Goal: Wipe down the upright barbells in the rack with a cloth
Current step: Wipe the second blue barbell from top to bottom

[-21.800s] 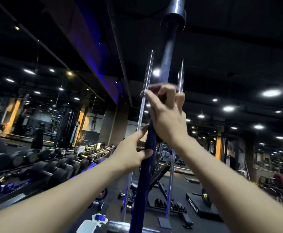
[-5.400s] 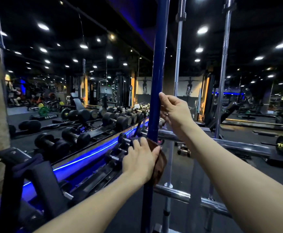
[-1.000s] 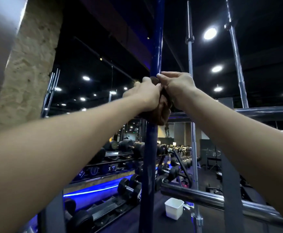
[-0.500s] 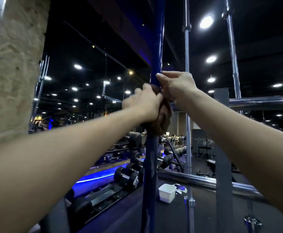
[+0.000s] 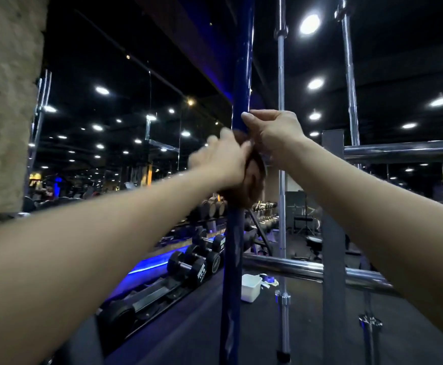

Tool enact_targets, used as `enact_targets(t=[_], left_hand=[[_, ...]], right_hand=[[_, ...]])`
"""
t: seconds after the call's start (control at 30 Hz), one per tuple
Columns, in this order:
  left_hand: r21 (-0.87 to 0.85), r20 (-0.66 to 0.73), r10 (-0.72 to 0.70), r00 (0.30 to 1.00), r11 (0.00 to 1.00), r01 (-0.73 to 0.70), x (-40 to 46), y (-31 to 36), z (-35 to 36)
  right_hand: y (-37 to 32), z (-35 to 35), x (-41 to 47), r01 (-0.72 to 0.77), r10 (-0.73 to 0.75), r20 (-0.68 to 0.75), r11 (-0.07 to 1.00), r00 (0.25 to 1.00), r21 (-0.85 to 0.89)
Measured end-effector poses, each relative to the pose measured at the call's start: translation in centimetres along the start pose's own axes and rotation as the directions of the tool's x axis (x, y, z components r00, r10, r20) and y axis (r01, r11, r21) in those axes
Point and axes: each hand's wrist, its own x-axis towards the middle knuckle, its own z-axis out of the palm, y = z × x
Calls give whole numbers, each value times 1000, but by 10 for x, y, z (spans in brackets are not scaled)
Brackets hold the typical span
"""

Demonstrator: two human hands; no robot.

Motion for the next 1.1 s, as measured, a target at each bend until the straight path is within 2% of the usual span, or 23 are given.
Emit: enact_targets(t=[0.07, 0.13, 0.23, 0.37, 0.5, 0.6, 0.7, 0.9, 1.0, 1.1], left_hand=[[-61, -9, -23, 1000, 998, 23, 20, 9, -13], [-75, 11, -26, 1000, 997, 27, 18, 6, -7], [-52, 76, -10, 997, 999, 14, -22, -11, 27], [-43, 144, -25, 989, 999, 31, -55, -24, 44], [20, 69, 23, 997, 999, -25, -36, -15, 24], [-47, 16, 19, 1000, 999, -19, -6, -5, 3], [-102, 25, -1, 1000, 995, 3, -12, -10, 13], [-54, 168, -15, 986, 998, 24, -83, -33, 56], [-35, 115, -4, 993, 999, 8, -65, -25, 44], [-72, 32, 13, 999, 997, -11, -26, -12, 22]], right_hand=[[0, 0, 3, 1, -2, -12, 999, 1000, -55], [1, 0, 4, -31, 30, -10, 999, 999, -24], [4, -1, -2, -84, 84, 10, 996, 996, 42], [9, -1, -17, -75, 75, 3, 997, 997, 37], [4, 1, -25, -36, 37, 6, 997, 999, -63], [2, 2, -22, 10, -8, 21, 997, 1000, -78], [7, 1, -18, 5, -5, 8, 999, 1000, -50], [19, 0, -40, -35, 33, -34, 997, 999, -65], [16, 4, -46, -52, 46, -56, 993, 997, -108], [12, 4, -44, -48, 45, -47, 996, 998, -76]])
